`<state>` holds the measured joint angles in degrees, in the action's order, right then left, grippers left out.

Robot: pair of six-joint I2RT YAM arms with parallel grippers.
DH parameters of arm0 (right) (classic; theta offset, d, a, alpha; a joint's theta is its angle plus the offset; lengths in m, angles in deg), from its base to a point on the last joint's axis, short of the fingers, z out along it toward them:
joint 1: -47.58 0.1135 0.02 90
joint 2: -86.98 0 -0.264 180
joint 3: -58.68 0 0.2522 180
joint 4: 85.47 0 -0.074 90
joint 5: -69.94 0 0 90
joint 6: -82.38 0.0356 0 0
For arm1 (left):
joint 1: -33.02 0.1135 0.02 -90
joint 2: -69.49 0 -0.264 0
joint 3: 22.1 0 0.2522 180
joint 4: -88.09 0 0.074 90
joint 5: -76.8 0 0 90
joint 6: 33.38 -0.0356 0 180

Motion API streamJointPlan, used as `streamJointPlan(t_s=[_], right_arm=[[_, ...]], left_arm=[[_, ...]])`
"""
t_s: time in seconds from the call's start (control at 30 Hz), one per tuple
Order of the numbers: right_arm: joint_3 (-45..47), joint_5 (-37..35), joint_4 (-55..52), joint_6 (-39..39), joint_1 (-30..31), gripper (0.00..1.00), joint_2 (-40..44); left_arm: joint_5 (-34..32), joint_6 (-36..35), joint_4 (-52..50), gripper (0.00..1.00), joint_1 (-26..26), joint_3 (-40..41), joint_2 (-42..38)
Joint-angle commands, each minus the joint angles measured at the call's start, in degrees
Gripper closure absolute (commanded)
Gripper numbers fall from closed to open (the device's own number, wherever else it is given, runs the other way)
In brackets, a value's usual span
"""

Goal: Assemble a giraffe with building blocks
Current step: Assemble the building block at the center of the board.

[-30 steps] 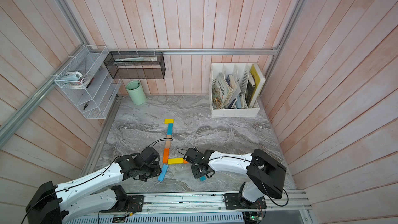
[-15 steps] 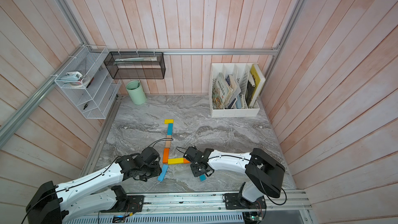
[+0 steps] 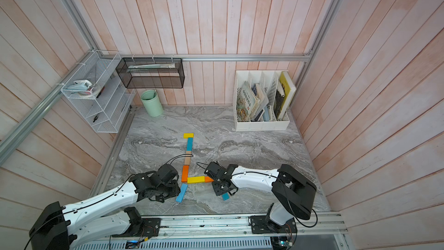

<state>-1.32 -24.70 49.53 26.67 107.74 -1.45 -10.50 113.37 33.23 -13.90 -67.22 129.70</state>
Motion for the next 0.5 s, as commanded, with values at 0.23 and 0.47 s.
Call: streamJointPlan(t_s=[0.23,0.47], right_arm=[[-1.05,-0.63,0.66,-0.62,-0.57,0.53,-1.22],[-2.18,-2.74,-1.43,0.45,-0.42,0.49,2.22]], left_arm=[[0.02,-0.41,0.57,0.6,0.6,0.72,-0.08],[0.29,-0.33,0.45,0.6,0.6,0.67,-0.02]])
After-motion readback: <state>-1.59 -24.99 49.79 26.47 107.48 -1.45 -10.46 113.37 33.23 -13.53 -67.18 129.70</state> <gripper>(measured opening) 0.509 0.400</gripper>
